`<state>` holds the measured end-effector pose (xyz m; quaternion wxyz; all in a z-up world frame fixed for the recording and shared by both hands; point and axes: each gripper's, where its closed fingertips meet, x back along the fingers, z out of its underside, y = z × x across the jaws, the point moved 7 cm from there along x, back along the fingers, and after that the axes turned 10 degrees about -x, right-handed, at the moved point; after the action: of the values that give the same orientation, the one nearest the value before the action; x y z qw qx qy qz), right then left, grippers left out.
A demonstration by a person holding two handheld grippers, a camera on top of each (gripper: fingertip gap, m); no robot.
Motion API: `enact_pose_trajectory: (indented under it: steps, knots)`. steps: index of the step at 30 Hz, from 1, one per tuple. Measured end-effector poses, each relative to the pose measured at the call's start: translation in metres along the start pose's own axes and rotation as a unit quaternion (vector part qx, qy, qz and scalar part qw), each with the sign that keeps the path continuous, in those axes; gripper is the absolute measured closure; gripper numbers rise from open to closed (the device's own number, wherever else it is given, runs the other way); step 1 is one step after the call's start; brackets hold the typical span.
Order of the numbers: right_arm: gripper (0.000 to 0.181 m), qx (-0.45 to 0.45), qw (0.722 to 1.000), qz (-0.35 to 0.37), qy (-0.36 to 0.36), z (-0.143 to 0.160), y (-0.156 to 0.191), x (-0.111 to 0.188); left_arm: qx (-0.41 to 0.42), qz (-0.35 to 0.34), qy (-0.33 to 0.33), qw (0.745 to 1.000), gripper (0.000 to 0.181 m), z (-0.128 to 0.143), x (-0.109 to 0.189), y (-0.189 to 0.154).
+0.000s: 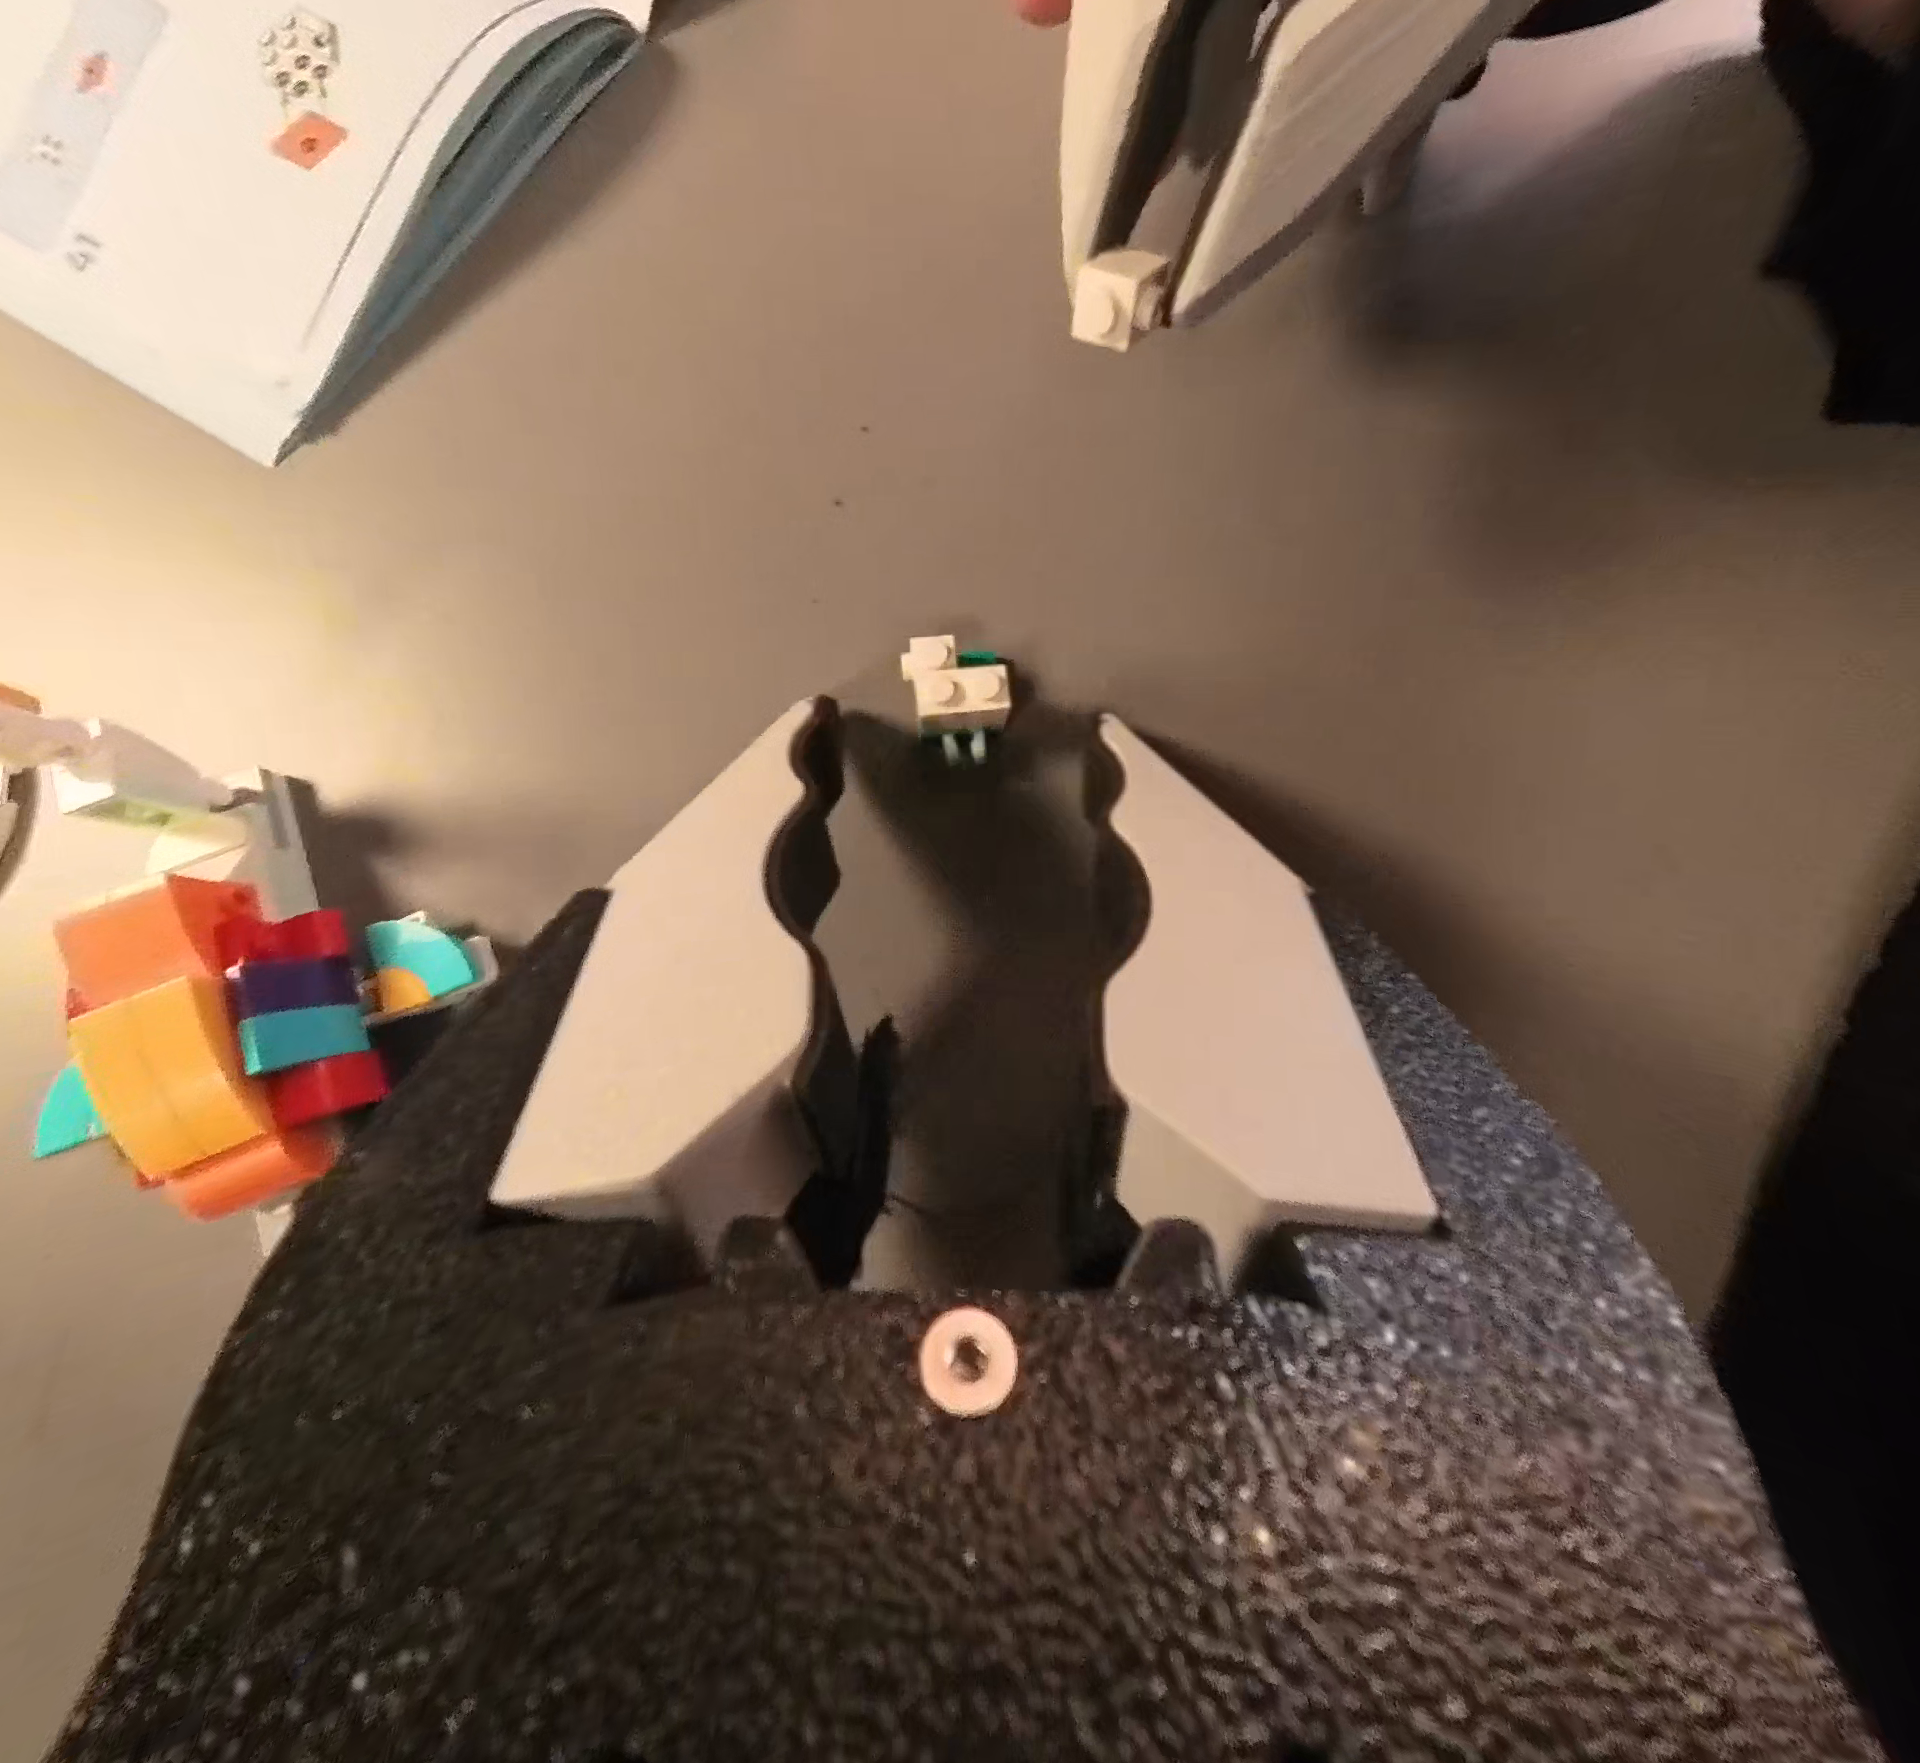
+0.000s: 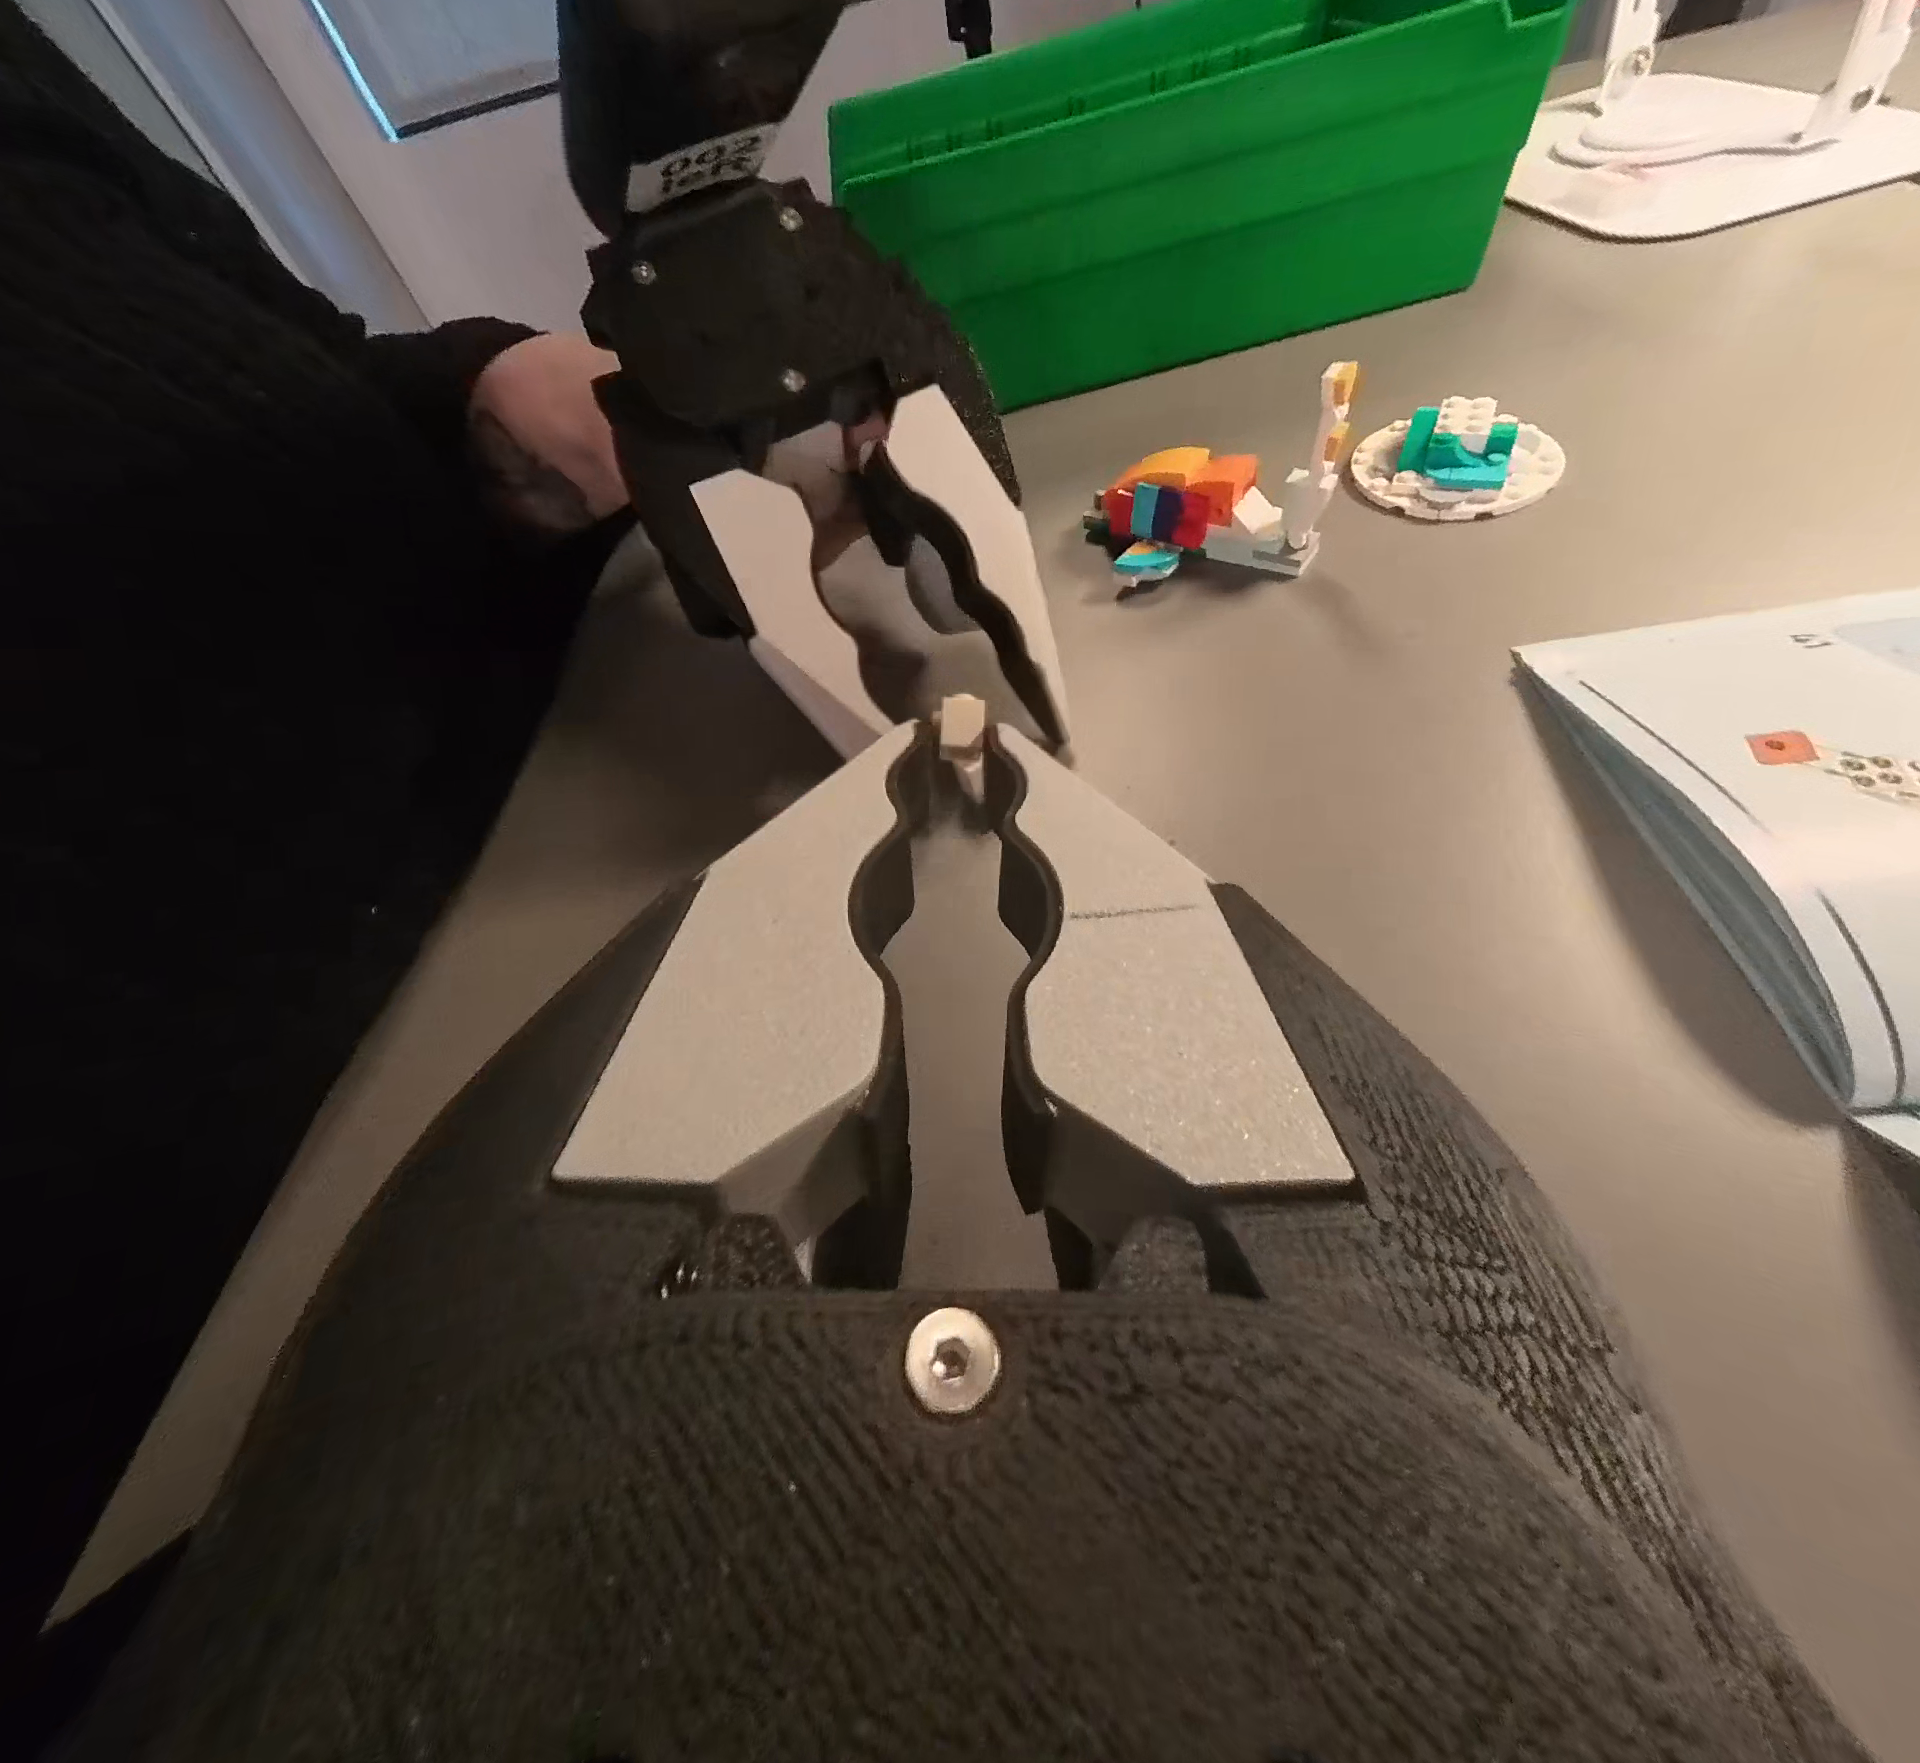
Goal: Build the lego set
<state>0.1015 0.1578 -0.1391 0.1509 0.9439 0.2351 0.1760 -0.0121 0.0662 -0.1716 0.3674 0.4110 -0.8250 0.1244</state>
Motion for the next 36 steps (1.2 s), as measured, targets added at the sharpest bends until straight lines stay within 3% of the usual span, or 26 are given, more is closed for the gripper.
enact_pose_trajectory:
  steps: [2,4,7,11,16,19,24,27,30,33,36]
  knots:
    - [0.174,-0.006,1.000,-0.013,0.008,0.002,0.002,-0.001,-0.026,-0.006,-0.028,0.999,0.128,-0.004,0.005,-0.002]
    - [0.174,-0.017,0.999,-0.038,0.018,0.004,0.006,-0.003,-0.081,-0.014,-0.114,0.990,0.129,-0.020,0.018,-0.008]
    - [0.173,-0.043,0.993,-0.103,0.027,0.006,0.017,-0.005,-0.221,-0.038,-0.210,0.952,0.135,-0.040,0.040,-0.024]
    - [0.174,-0.082,0.980,-0.181,0.027,0.005,0.027,-0.006,-0.377,-0.063,-0.232,0.895,0.152,-0.045,0.051,-0.039]
    - [0.174,-0.104,0.972,-0.210,0.015,0.003,0.030,-0.006,-0.457,-0.036,-0.227,0.859,0.162,-0.044,0.051,-0.052]
    - [0.174,-0.110,0.968,-0.224,0.010,0.001,0.032,-0.005,-0.465,-0.036,-0.208,0.860,0.158,-0.043,0.048,-0.051]
    - [0.174,-0.105,0.969,-0.222,0.014,0.002,0.033,-0.006,-0.472,-0.045,-0.203,0.857,0.171,-0.046,0.047,-0.049]
    - [0.163,-0.086,0.984,-0.154,-0.004,-0.002,0.022,-0.005,-0.442,-0.068,-0.143,0.883,0.176,-0.047,0.040,-0.033]
    - [0.159,-0.001,0.999,-0.042,0.018,-0.002,0.014,-0.004,-0.401,-0.062,-0.066,0.912,0.176,-0.043,0.029,-0.018]
    - [0.164,0.097,0.993,0.046,0.040,-0.002,0.012,-0.004,-0.358,-0.022,-0.032,0.933,0.176,-0.041,0.022,-0.014]
    - [0.168,0.142,0.986,0.070,0.056,0.000,0.015,-0.008,-0.331,0.000,-0.025,0.943,0.176,-0.044,0.018,-0.012]
